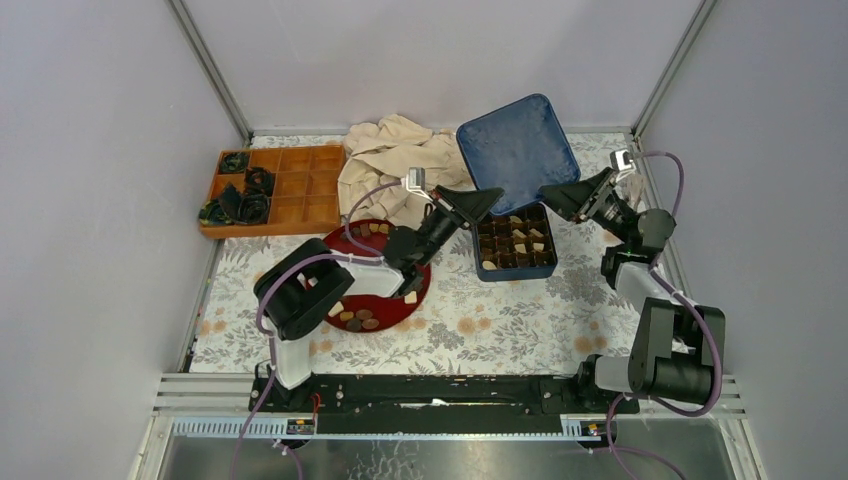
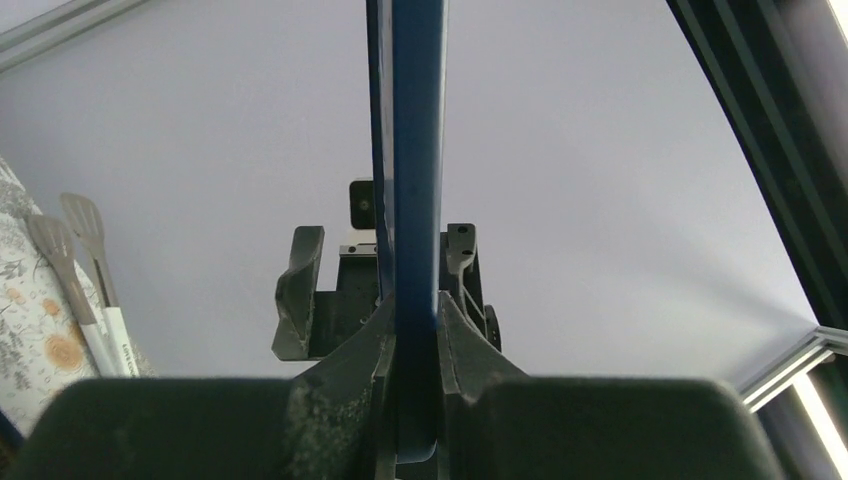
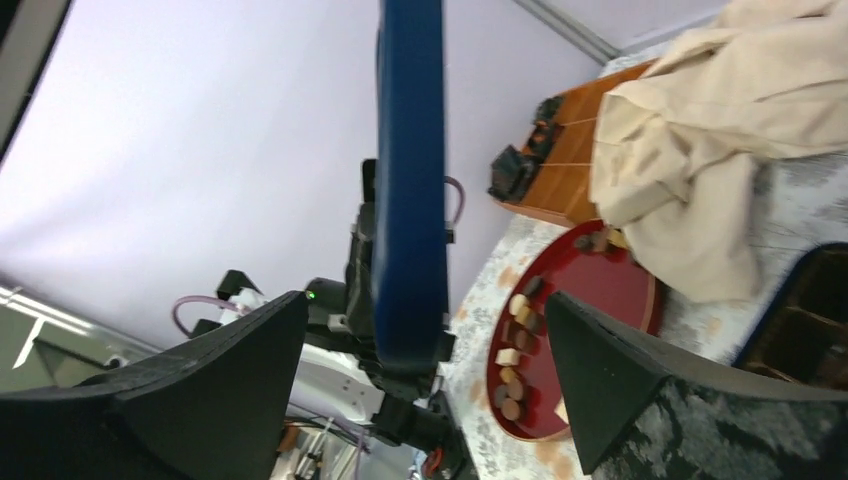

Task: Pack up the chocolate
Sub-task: Pick up the box lid from the packing box, then adjust the box lid.

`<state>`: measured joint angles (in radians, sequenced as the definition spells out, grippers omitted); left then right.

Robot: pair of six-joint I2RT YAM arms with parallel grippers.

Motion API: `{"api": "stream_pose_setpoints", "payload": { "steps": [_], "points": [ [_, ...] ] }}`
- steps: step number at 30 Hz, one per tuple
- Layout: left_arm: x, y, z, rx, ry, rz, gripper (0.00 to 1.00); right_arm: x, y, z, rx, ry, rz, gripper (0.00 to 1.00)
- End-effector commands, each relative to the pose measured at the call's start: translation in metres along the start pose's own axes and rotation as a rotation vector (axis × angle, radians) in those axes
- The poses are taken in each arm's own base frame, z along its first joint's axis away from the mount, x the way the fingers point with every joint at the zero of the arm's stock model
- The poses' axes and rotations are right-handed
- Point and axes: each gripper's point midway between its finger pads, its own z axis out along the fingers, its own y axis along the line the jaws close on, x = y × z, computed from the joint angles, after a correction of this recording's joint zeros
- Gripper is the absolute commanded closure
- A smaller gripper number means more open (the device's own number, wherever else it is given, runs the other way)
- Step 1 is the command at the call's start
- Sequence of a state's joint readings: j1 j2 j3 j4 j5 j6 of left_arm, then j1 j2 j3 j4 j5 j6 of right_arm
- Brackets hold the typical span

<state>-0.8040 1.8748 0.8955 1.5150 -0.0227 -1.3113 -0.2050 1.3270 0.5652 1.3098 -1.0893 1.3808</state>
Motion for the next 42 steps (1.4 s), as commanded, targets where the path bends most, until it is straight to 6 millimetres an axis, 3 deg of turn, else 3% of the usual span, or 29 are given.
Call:
{"api": "stream_pose_setpoints", "payload": {
  "steps": [1,6,11,14,17,20,23,27,30,34,37,42],
  "points": [
    [-0.01,-0.036,0.015,0.106,-0.142,0.051,1.0,-0.011,0.052,0.019,-0.165,-0.032,-0.075,0.1],
    [-0.008,-0.041,0.018,0.107,-0.174,0.037,1.0,-0.025,0.06,0.025,-0.152,-0.078,-0.076,0.48],
    [-0.004,-0.047,0.017,0.125,-0.149,0.01,0.81,-0.033,0.071,0.027,-0.18,-0.096,-0.088,0.86],
    [-0.005,-0.047,0.011,0.117,-0.141,0.001,0.64,-0.038,0.078,0.029,-0.192,-0.092,-0.08,1.0],
    [-0.012,-0.05,0.0,0.107,-0.133,0.064,0.49,-0.038,0.08,0.028,-0.176,-0.072,-0.088,1.0],
    [-0.028,-0.048,-0.02,0.098,-0.09,0.155,0.31,-0.032,0.069,0.027,-0.108,0.014,-0.096,1.0],
    [-0.046,-0.047,-0.052,0.102,0.008,0.36,0.02,-0.016,0.052,0.023,-0.035,0.16,-0.116,1.0],
    [-0.094,-0.043,-0.099,0.013,0.135,0.543,0.01,0.015,0.038,0.007,-0.012,0.364,-0.154,1.0],
    [-0.114,-0.03,-0.117,-0.086,0.286,0.62,0.01,0.034,0.03,-0.006,-0.003,0.457,-0.205,1.0],
    [-0.103,-0.014,-0.126,-0.106,0.524,0.584,0.01,0.051,0.024,-0.017,-0.004,0.588,-0.342,1.0],
    [-0.097,-0.009,-0.12,-0.073,0.567,0.55,0.02,0.067,0.037,-0.021,-0.046,0.693,-0.276,1.0],
    [-0.074,0.006,-0.1,-0.056,0.628,0.53,0.04,0.09,0.033,-0.02,-0.067,0.783,-0.255,1.0]
  ]
}}
